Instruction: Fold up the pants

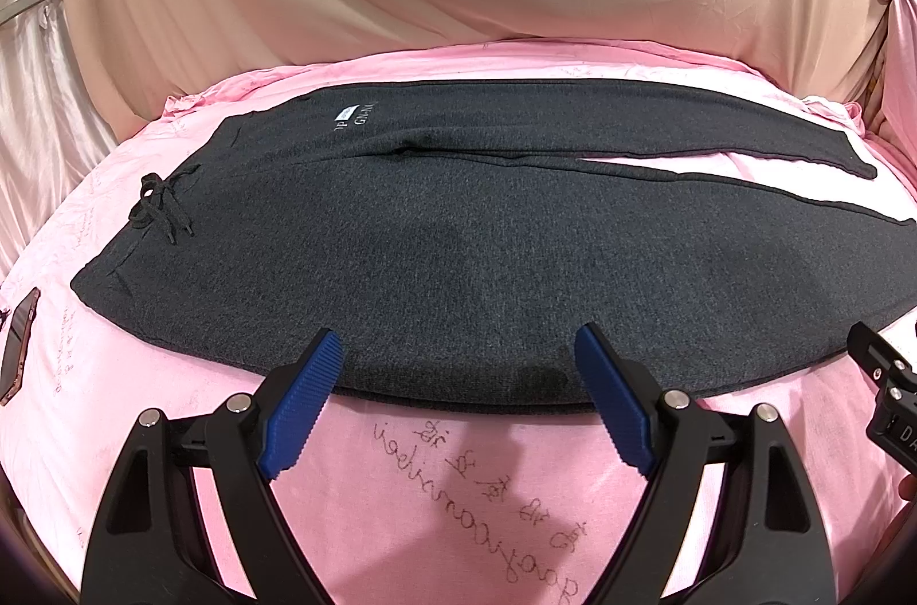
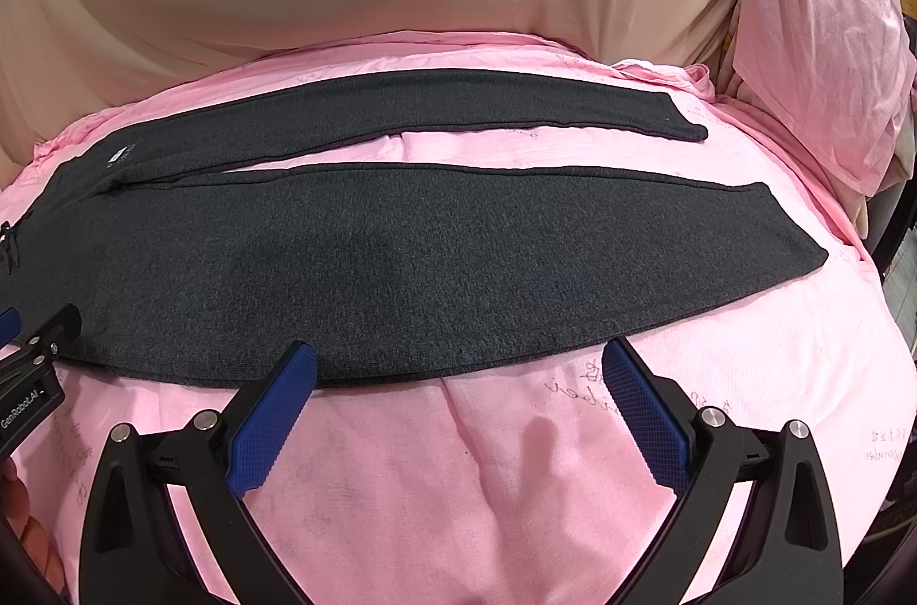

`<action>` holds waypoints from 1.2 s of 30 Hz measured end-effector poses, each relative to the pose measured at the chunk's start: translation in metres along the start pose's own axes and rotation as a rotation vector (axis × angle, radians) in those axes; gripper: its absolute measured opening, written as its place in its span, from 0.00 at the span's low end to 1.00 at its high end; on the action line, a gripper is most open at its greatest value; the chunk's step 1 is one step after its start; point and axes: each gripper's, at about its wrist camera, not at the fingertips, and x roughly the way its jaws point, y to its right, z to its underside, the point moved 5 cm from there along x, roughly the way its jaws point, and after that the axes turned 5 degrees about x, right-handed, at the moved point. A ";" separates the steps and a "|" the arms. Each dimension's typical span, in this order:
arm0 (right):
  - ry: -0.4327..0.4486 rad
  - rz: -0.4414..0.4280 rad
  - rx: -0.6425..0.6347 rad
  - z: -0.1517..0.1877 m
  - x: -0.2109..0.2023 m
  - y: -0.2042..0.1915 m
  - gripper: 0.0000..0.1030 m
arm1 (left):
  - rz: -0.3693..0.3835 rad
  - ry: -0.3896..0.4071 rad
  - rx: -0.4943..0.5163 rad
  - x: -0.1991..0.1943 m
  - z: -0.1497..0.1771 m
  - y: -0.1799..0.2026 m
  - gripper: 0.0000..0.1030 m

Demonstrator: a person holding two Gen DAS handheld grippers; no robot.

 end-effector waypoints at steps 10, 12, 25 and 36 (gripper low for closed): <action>0.000 -0.001 0.000 0.000 0.000 0.001 0.95 | 0.001 0.000 0.000 0.000 0.000 -0.001 0.79; -0.001 0.000 -0.001 0.000 0.000 0.000 0.95 | 0.001 -0.001 0.001 0.000 0.000 -0.001 0.79; -0.013 -0.069 -0.051 -0.022 0.009 0.023 0.95 | 0.091 0.009 -0.078 -0.008 -0.005 -0.025 0.84; -0.029 0.085 -0.027 -0.162 0.118 0.153 0.94 | -0.016 0.061 -0.065 0.027 -0.101 -0.132 0.90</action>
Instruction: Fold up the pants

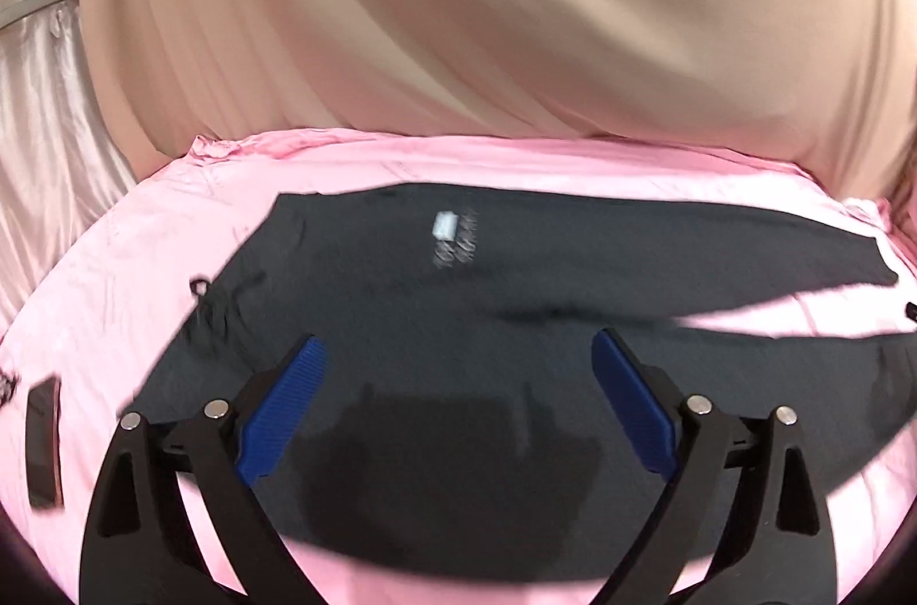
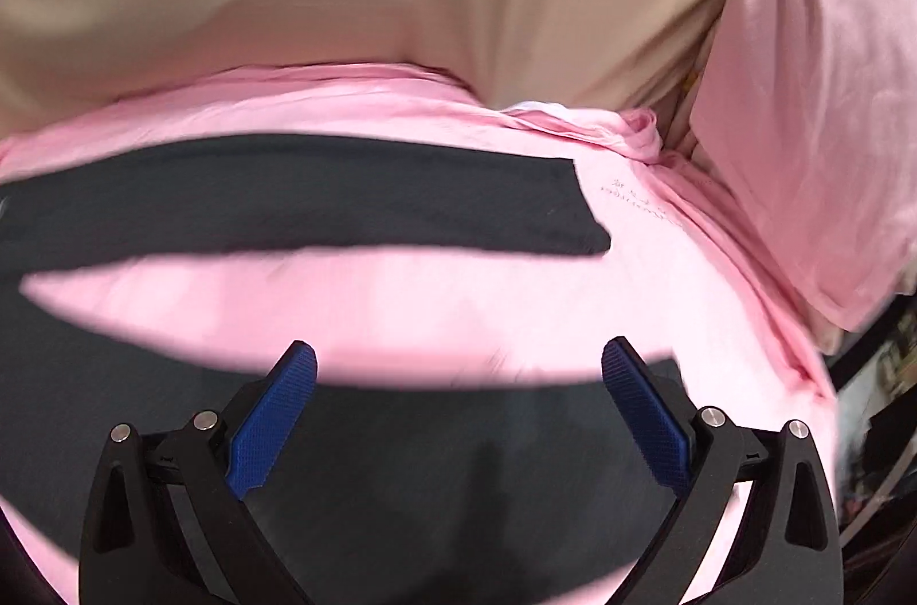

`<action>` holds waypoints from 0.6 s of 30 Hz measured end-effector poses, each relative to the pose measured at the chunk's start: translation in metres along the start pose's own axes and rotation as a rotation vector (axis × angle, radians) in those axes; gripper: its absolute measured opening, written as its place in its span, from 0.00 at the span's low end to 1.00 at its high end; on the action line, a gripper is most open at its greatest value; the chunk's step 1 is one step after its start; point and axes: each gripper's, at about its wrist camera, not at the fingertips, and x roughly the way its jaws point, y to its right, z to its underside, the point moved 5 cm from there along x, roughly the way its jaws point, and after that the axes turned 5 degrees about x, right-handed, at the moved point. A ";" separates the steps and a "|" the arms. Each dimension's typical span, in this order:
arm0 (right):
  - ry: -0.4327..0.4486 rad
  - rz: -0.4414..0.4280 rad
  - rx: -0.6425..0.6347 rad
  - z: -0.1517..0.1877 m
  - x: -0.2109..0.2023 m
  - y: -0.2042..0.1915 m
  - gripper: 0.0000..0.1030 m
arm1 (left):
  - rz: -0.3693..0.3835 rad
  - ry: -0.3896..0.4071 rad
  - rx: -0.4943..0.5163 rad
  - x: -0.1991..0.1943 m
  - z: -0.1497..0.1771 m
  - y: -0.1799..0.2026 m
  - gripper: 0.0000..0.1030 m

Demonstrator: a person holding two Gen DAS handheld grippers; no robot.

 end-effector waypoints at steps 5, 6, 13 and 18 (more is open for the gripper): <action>-0.045 -0.018 0.074 -0.041 0.055 0.037 0.93 | -0.034 -0.105 -0.070 0.065 -0.030 -0.053 0.90; -0.050 -0.034 0.091 -0.047 0.064 0.042 0.93 | -0.028 -0.127 -0.095 0.079 -0.036 -0.066 0.90; -0.094 -0.086 0.176 -0.084 0.120 0.064 0.94 | -0.129 -0.223 -0.183 0.173 -0.075 -0.151 0.90; -0.156 -0.083 0.203 -0.098 0.156 0.068 0.95 | -0.190 -0.317 -0.186 0.229 -0.081 -0.182 0.90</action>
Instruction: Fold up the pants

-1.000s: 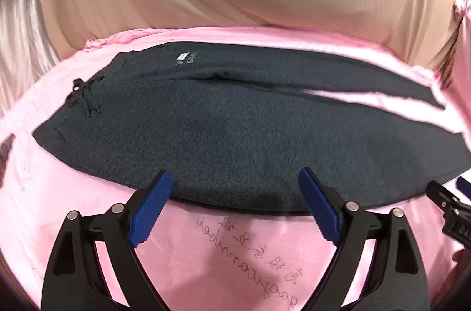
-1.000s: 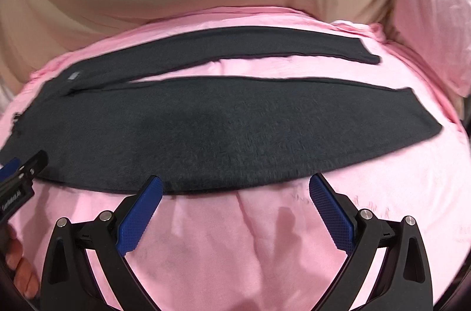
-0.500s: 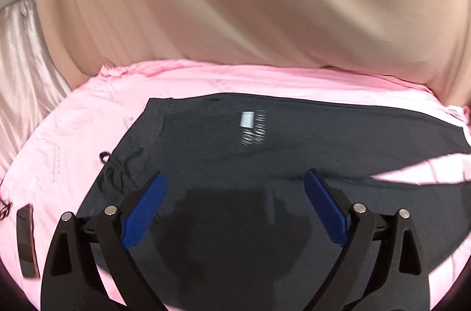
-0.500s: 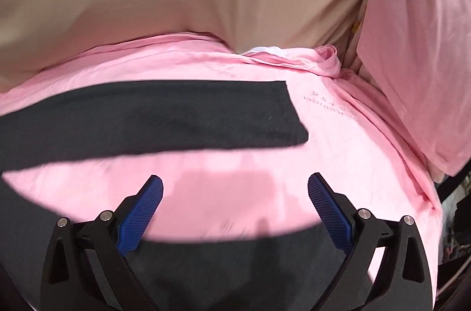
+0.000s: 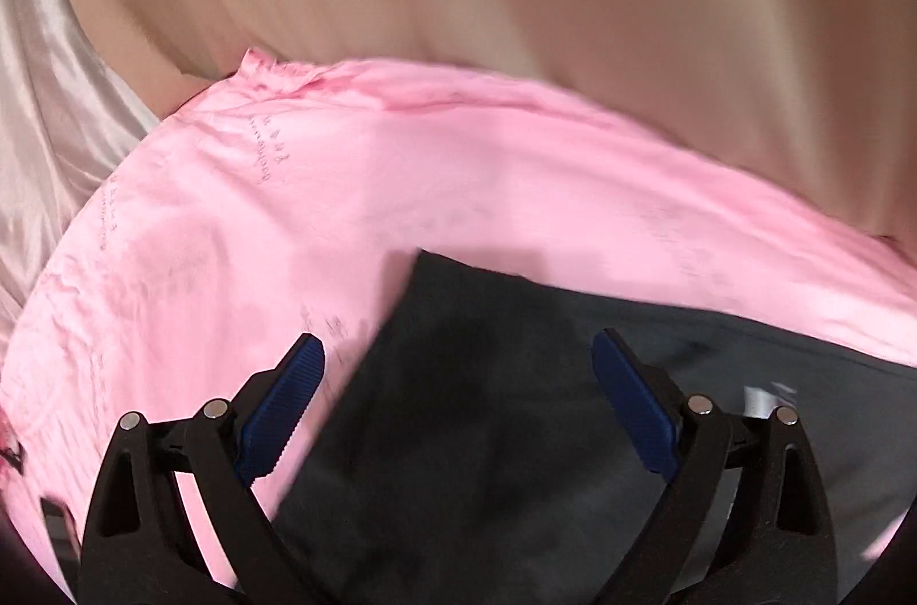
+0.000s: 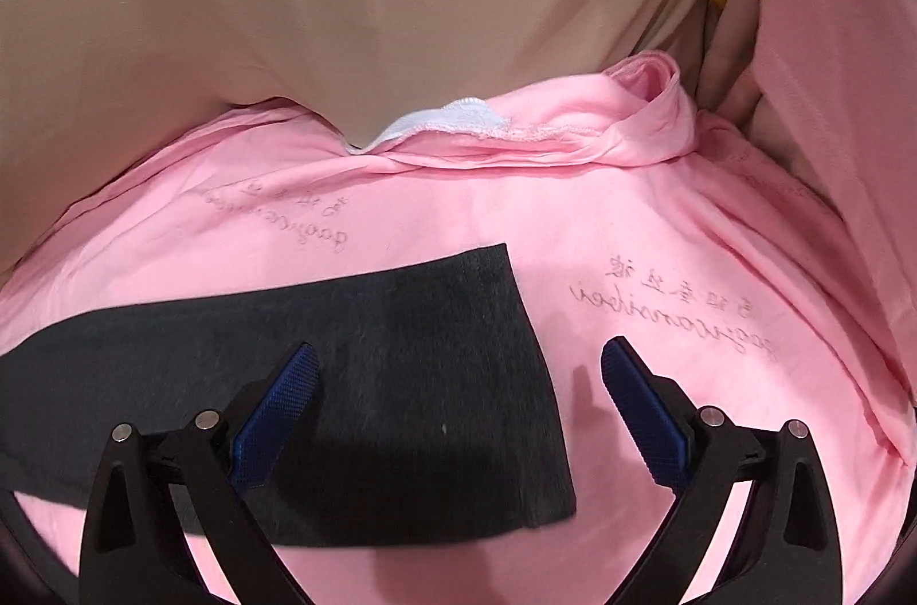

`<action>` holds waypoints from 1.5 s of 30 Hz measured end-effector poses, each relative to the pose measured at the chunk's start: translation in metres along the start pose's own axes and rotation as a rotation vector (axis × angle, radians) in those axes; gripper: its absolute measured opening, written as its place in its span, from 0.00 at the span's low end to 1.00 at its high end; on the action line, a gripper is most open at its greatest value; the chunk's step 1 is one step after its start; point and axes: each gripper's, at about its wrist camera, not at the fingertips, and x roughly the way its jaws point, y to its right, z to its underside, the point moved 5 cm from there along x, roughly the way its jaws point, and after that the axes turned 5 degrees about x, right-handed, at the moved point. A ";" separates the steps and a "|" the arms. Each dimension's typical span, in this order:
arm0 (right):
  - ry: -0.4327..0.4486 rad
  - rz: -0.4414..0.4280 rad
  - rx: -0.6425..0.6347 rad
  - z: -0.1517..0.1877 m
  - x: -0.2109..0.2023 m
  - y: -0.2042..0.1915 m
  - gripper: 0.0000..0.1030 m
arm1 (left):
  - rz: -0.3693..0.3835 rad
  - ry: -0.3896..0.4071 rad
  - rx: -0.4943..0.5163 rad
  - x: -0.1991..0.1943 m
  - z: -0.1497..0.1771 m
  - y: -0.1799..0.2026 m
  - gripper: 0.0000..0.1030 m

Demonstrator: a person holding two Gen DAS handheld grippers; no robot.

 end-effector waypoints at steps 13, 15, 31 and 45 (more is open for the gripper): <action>-0.012 -0.015 -0.080 0.004 0.018 -0.032 0.67 | 0.086 -0.069 -0.029 0.044 -0.007 -0.002 0.42; -0.005 -0.050 -0.071 0.005 0.008 -0.035 0.17 | 0.057 -0.049 -0.025 0.034 -0.011 -0.001 0.07; 0.197 -0.169 -0.129 0.054 -0.144 -0.013 0.06 | 0.223 0.138 -0.031 -0.128 0.042 -0.051 0.06; 0.114 -0.078 0.001 0.151 -0.142 0.060 0.32 | 0.339 -0.020 -0.230 -0.135 0.200 -0.111 0.50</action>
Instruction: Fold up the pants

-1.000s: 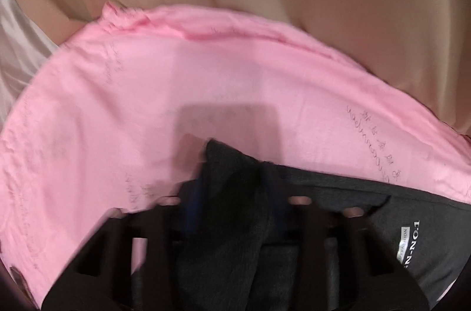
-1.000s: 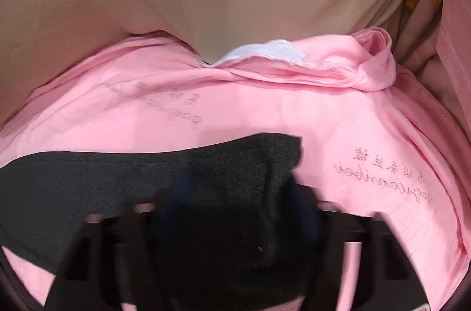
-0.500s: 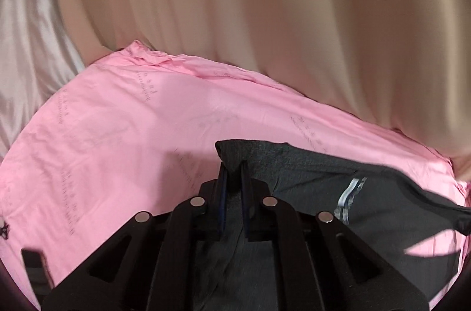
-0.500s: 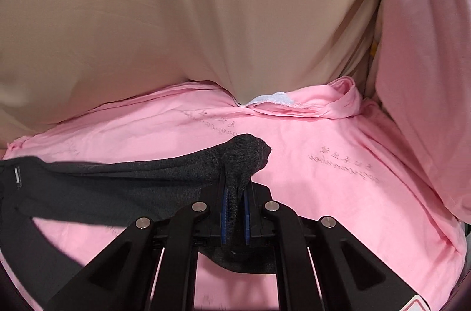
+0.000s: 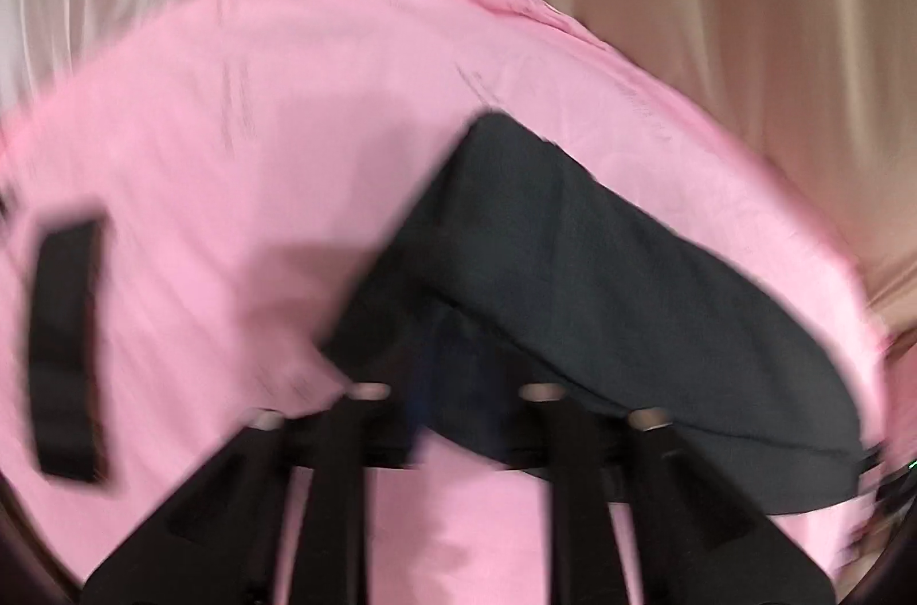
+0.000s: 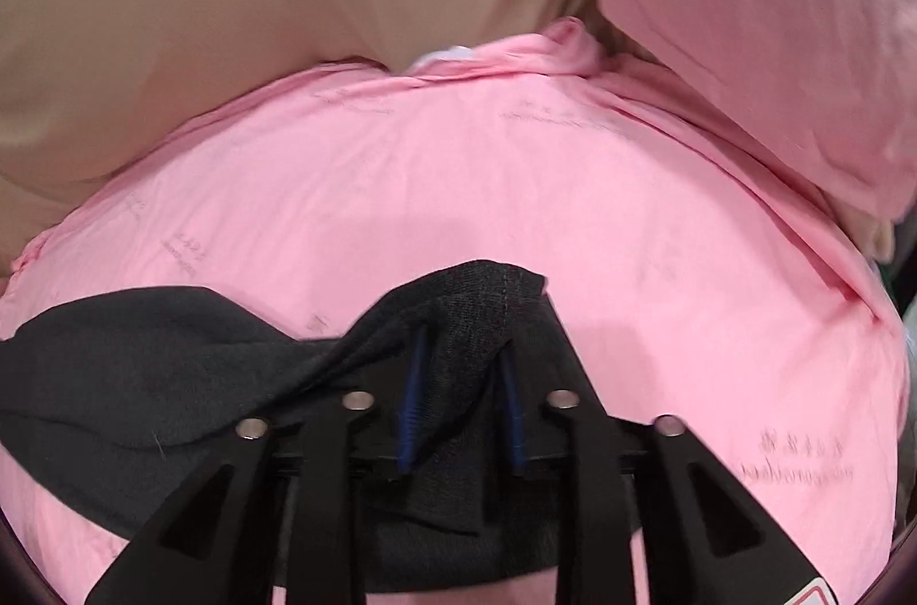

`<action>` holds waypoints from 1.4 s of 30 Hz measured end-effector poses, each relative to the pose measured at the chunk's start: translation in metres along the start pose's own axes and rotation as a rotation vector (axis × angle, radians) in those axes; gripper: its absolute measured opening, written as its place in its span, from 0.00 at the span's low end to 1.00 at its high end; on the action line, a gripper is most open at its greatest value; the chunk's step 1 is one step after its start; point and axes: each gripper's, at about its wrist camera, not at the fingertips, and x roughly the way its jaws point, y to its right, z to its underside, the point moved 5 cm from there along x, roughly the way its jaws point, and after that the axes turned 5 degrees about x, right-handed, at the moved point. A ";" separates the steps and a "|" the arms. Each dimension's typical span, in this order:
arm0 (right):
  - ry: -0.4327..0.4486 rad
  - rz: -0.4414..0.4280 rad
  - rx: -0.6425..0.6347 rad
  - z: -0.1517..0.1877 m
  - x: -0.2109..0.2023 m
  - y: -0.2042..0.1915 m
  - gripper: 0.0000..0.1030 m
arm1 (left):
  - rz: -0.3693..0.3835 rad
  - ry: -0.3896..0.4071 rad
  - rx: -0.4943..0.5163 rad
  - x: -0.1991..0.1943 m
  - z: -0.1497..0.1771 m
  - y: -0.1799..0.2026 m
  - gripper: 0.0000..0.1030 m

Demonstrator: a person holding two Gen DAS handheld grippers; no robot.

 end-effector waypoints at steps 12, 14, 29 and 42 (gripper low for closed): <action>0.085 -0.129 0.020 0.065 -0.083 -0.039 0.62 | 0.153 -0.053 -0.249 0.049 -0.024 0.020 0.50; 0.072 -0.139 0.015 0.075 -0.082 -0.046 0.62 | 0.121 -0.055 -0.246 0.048 -0.028 0.018 0.11; -0.022 -0.266 0.152 0.050 -0.059 -0.051 0.62 | 0.071 -0.089 -0.266 0.022 0.011 -0.022 0.08; 0.122 -0.299 0.199 -0.047 -0.076 -0.065 0.03 | 0.145 -0.148 -0.192 -0.012 -0.028 -0.008 0.08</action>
